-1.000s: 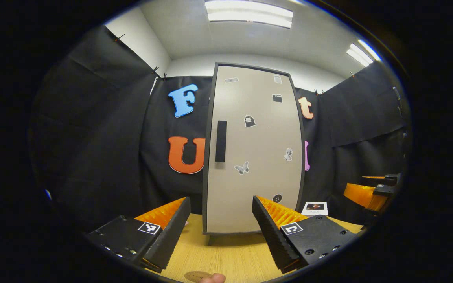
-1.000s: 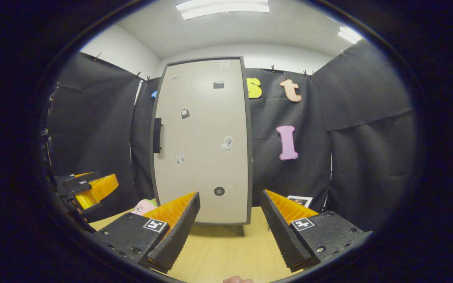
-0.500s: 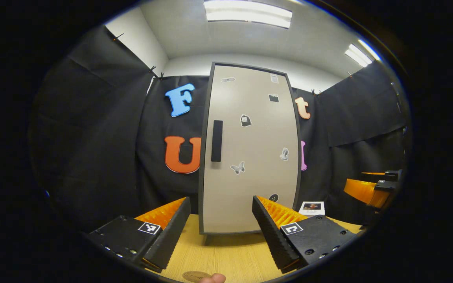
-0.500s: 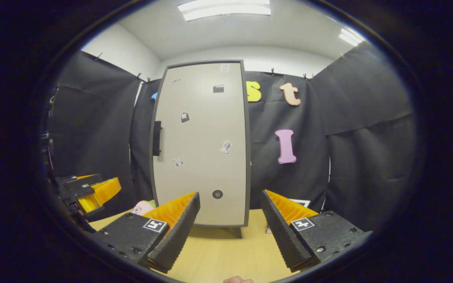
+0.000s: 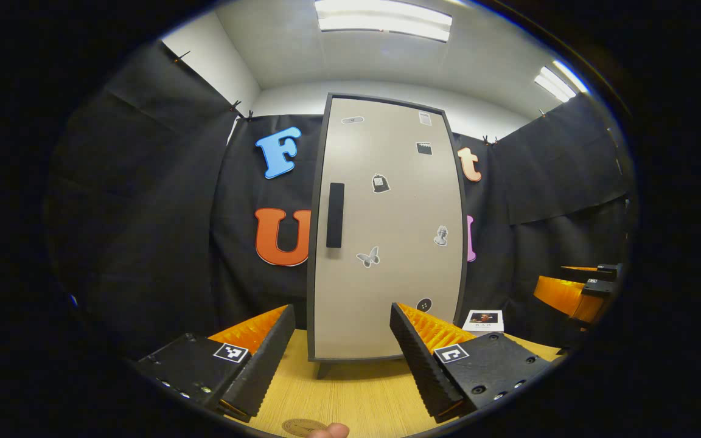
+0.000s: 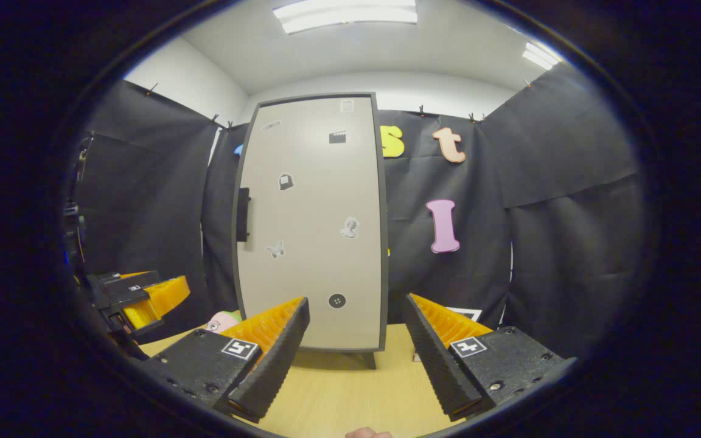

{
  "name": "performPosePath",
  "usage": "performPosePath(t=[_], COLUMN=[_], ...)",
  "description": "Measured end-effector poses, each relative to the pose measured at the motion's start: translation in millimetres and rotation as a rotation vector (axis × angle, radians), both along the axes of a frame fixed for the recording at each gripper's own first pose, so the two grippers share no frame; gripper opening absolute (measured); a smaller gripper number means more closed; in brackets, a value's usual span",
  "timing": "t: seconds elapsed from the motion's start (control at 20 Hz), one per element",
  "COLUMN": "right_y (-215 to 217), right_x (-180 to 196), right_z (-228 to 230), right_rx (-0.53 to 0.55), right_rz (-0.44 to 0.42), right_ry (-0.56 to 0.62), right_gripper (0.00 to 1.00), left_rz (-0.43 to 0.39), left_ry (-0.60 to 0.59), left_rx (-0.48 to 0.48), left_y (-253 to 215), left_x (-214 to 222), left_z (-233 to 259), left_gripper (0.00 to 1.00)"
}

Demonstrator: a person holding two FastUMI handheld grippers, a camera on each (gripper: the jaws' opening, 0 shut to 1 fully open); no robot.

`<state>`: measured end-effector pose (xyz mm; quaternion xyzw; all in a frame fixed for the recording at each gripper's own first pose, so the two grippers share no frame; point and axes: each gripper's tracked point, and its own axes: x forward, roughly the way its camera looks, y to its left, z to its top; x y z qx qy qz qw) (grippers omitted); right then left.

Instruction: Open the cabinet door with the right hand, grasp the bottle in the cabinet with the left hand and place it on the coaster, then close the cabinet door with the right hand.

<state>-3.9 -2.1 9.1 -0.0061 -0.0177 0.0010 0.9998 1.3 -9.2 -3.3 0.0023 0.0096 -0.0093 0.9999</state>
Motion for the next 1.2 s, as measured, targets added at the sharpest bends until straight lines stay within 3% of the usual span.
performPosePath(t=[0.65, 0.7, 1.2], right_y=[31.5, 37.0, 125.3], right_x=[41.9, 47.9, 126.2], right_z=[28.6, 33.4, 94.6], right_rx=[-0.010, -0.019, -0.110], right_rz=[0.169, 0.187, 0.369], right_ry=[0.038, 0.036, -0.062], right_gripper=[1.00, 0.96, 0.99], left_rz=[0.018, 0.018, 0.033], left_ry=[-0.002, 0.001, 0.023], left_rx=[0.031, 0.034, 0.053], left_y=[0.3, 0.8, 11.1], left_x=[-4.2, -5.1, -18.7], left_z=[0.1, -0.7, -6.4], left_gripper=[0.95, 0.95, 0.95])
